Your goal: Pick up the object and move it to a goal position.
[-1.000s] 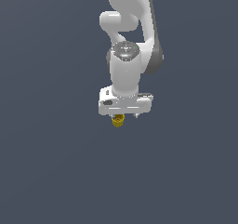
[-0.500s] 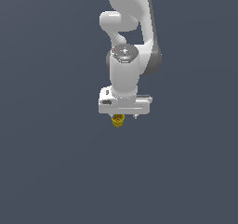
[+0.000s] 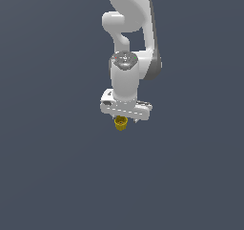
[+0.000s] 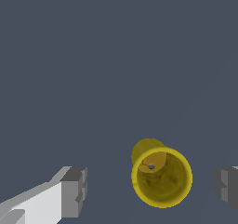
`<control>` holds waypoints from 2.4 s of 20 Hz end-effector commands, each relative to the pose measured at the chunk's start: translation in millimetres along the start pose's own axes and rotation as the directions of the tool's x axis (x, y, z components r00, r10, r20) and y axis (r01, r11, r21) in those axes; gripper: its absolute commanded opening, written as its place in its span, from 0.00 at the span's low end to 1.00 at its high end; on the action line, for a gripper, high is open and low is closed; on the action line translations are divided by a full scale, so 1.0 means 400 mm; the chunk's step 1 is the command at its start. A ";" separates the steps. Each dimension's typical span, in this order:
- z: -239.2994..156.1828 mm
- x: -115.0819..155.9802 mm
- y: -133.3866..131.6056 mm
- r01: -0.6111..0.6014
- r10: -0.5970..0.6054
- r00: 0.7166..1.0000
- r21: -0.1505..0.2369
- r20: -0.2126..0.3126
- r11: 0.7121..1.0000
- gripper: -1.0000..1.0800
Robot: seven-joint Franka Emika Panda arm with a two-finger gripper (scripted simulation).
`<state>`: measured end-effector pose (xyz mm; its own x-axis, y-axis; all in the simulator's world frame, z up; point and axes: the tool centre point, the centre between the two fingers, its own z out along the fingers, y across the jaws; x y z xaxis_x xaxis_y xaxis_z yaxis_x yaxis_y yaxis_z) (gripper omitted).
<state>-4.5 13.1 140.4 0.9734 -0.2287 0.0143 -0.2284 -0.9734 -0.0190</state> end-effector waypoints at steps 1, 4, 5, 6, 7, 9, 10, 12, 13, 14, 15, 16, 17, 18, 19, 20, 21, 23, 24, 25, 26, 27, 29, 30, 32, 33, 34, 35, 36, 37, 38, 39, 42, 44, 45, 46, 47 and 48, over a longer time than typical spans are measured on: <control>0.019 -0.015 0.011 -0.073 0.073 0.997 -0.003 0.003 0.997 0.96; 0.042 -0.033 0.025 -0.162 0.162 0.987 -0.007 0.005 0.987 0.96; 0.049 -0.039 0.030 -0.190 0.190 0.982 -0.008 0.006 0.982 0.96; 0.056 -0.044 0.034 -0.216 0.216 0.976 -0.010 0.006 0.976 0.96; 0.062 -0.050 0.038 -0.241 0.241 0.971 -0.011 0.006 0.971 0.96; 0.073 -0.059 0.046 -0.285 0.285 0.958 -0.014 0.007 0.958 0.96; 0.078 -0.064 0.050 -0.305 0.305 0.952 -0.015 0.007 0.952 0.96; 0.086 -0.072 0.056 -0.340 0.340 0.940 -0.017 0.006 0.940 0.96; 0.090 -0.075 0.059 -0.355 0.355 0.935 -0.018 0.006 0.935 0.96; 0.093 -0.078 0.061 -0.369 0.369 0.929 -0.019 0.006 0.929 0.96; 0.096 -0.081 0.064 -0.381 0.381 0.924 -0.020 0.006 0.924 0.96; 0.099 -0.084 0.066 -0.392 0.392 0.920 -0.021 0.006 0.920 0.96; 0.101 -0.086 0.068 -0.401 0.401 0.916 -0.022 0.005 0.916 0.96; 0.103 -0.088 0.069 -0.409 0.409 0.913 -0.022 0.005 0.912 0.96; 0.104 -0.089 0.070 -0.415 0.415 0.910 -0.022 0.005 0.910 0.96; 0.105 -0.090 0.071 -0.420 0.420 0.907 -0.023 0.005 0.907 0.96; 0.106 -0.091 0.072 -0.423 0.424 0.906 -0.023 0.005 0.906 0.96; 0.107 -0.092 0.073 -0.426 0.426 0.905 -0.023 0.005 0.904 0.96; 0.106 -0.091 0.072 -0.422 0.422 0.907 -0.023 0.005 0.906 0.96; 0.107 -0.091 0.072 -0.422 0.422 0.907 -0.023 0.005 0.906 0.96; 0.110 -0.091 0.072 -0.422 0.422 0.907 -0.023 0.005 0.906 0.96; 0.114 -0.092 0.072 -0.422 0.422 0.907 -0.023 0.005 0.906 0.96; 0.127 -0.092 0.072 -0.422 0.423 0.906 -0.023 0.005 0.906 0.96; 0.136 -0.093 0.073 -0.423 0.423 0.906 -0.023 0.005 0.906 0.96; 0.159 -0.094 0.074 -0.424 0.424 0.906 -0.023 0.005 0.905 0.96; 0.173 -0.095 0.075 -0.424 0.425 0.905 -0.023 0.005 0.905 0.96; 0.186 -0.095 0.075 -0.425 0.425 0.905 -0.023 0.005 0.905 0.96; 0.197 -0.096 0.075 -0.425 0.425 0.905 -0.023 0.005 0.905 0.96; 0.207 -0.096 0.076 -0.426 0.426 0.905 -0.023 0.005 0.905 0.96; 0.215 -0.096 0.075 -0.426 0.426 0.905 -0.023 0.005 0.905 0.96; 0.222 -0.096 0.076 -0.426 0.427 0.904 -0.023 0.005 0.904 0.96; 0.226 -0.095 0.076 -0.426 0.427 0.904 -0.023 0.005 0.904 0.96; 0.232 -0.094 0.075 -0.426 0.427 0.904 -0.023 0.005 0.904 0.96; 0.232 -0.094 0.075 -0.426 0.427 0.904 -0.023 0.005 0.904 0.00; 0.232 -0.094 0.075 -0.426 0.427 0.904 -0.023 0.005 0.904 0.00; 0.232 -0.094 0.075 -0.426 0.427 0.904 -0.023 0.005 0.904 0.00; 0.232 -0.094 0.075 -0.426 0.427 0.904 -0.023 0.005 0.904 0.00; 0.232 -0.094 0.075 -0.426 0.427 0.904 -0.023 0.005 0.904 0.00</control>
<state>-46.1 -5.5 47.5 0.7835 -0.6214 0.0006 -0.6214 -0.7835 -0.0010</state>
